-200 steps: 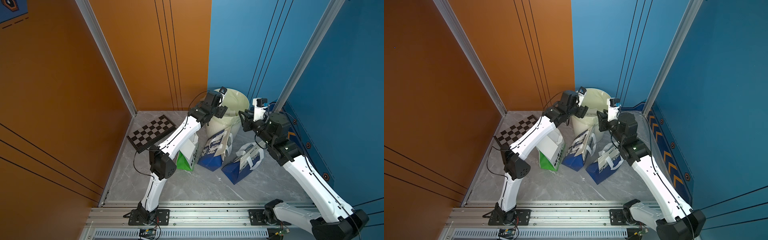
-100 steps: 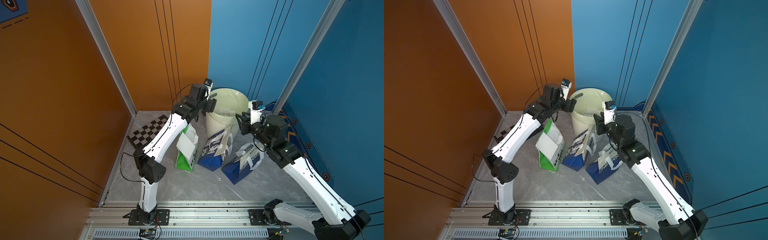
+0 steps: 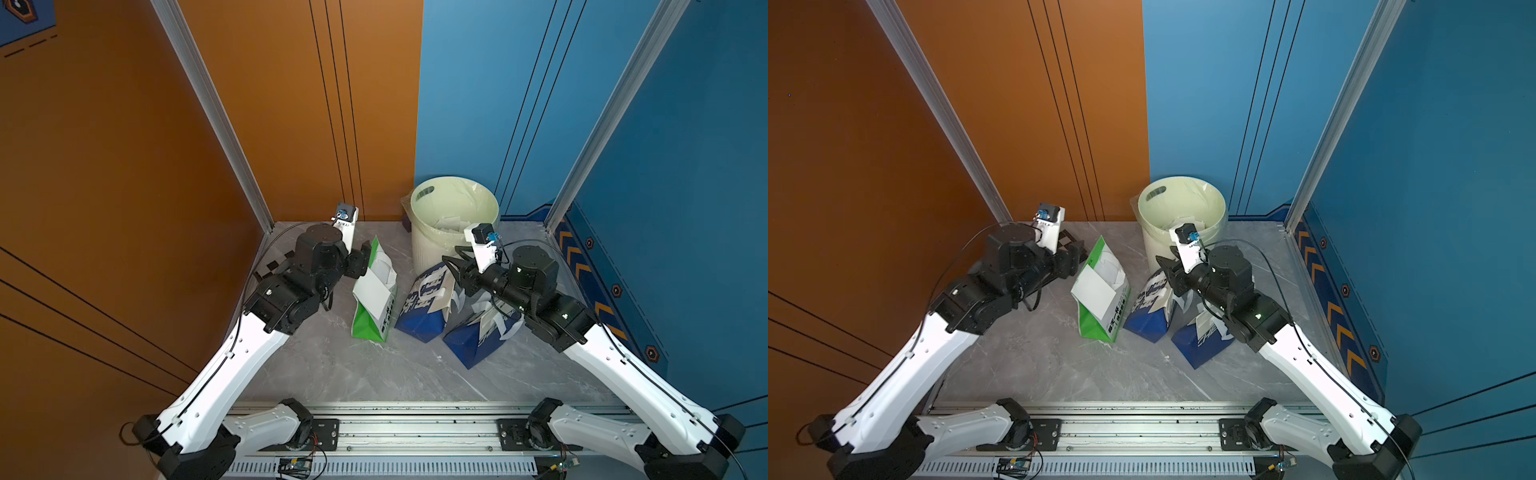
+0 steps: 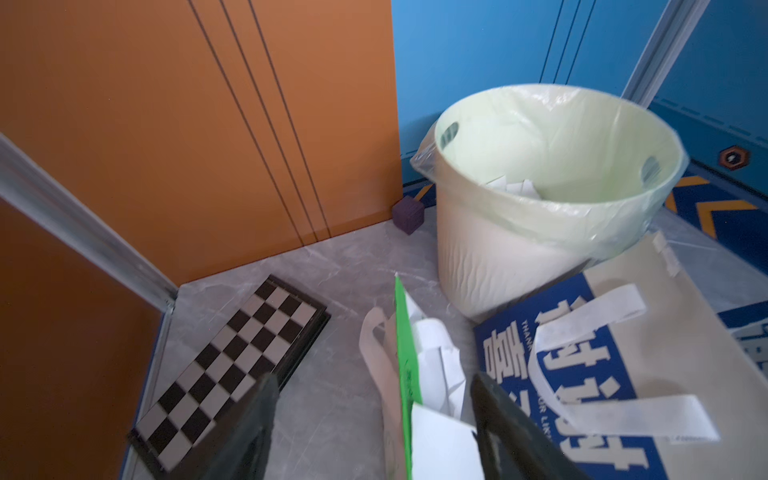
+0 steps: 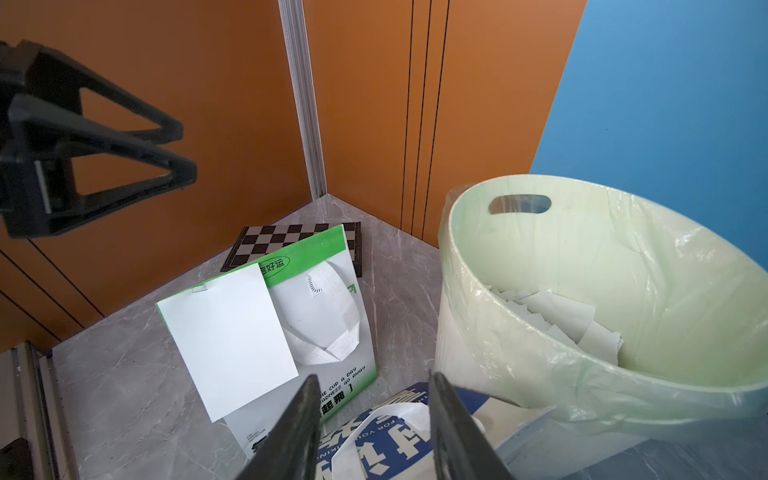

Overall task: Shred takeout receipts and throw away
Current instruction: Pick up the takeout bag at the center of the board.

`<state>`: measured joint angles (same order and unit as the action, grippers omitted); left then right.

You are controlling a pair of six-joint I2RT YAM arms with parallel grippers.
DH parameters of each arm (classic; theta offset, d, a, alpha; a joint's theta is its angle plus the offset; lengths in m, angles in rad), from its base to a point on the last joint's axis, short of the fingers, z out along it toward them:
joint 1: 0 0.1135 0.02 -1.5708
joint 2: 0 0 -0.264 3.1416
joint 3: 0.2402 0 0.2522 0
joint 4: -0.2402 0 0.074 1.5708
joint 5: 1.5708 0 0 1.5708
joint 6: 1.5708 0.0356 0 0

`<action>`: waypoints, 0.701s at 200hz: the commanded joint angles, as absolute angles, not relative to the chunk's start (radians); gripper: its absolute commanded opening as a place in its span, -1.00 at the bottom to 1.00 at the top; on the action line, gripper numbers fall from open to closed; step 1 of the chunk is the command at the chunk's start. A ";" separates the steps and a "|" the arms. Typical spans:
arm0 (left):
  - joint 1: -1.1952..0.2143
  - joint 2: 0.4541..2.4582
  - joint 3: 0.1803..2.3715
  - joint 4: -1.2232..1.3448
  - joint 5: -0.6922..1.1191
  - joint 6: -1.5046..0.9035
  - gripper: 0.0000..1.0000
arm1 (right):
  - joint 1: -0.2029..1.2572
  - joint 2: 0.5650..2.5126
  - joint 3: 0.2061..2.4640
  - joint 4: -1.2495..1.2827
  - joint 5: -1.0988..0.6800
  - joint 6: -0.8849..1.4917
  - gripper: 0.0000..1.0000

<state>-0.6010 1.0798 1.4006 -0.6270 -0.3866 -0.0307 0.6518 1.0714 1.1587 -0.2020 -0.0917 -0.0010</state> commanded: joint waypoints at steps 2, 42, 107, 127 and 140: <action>-0.585 0.971 1.292 -0.705 -0.409 -0.012 0.50 | 0.661 1.063 1.155 -0.225 -0.069 -0.027 -0.12; -0.569 0.840 1.183 -0.825 -0.258 0.048 0.51 | 0.663 1.053 1.154 -0.243 -0.044 -0.044 -0.11; -0.558 0.857 1.048 -0.945 -0.068 0.297 0.53 | 0.657 0.999 1.122 -0.271 0.018 -0.074 -0.10; -0.558 0.935 1.038 -0.937 -0.038 0.316 0.51 | 0.658 0.976 1.117 -0.275 0.024 -0.068 -0.10; -0.557 0.971 1.037 -0.903 -0.044 0.324 0.48 | 0.658 0.963 1.114 -0.280 0.028 -0.065 -0.11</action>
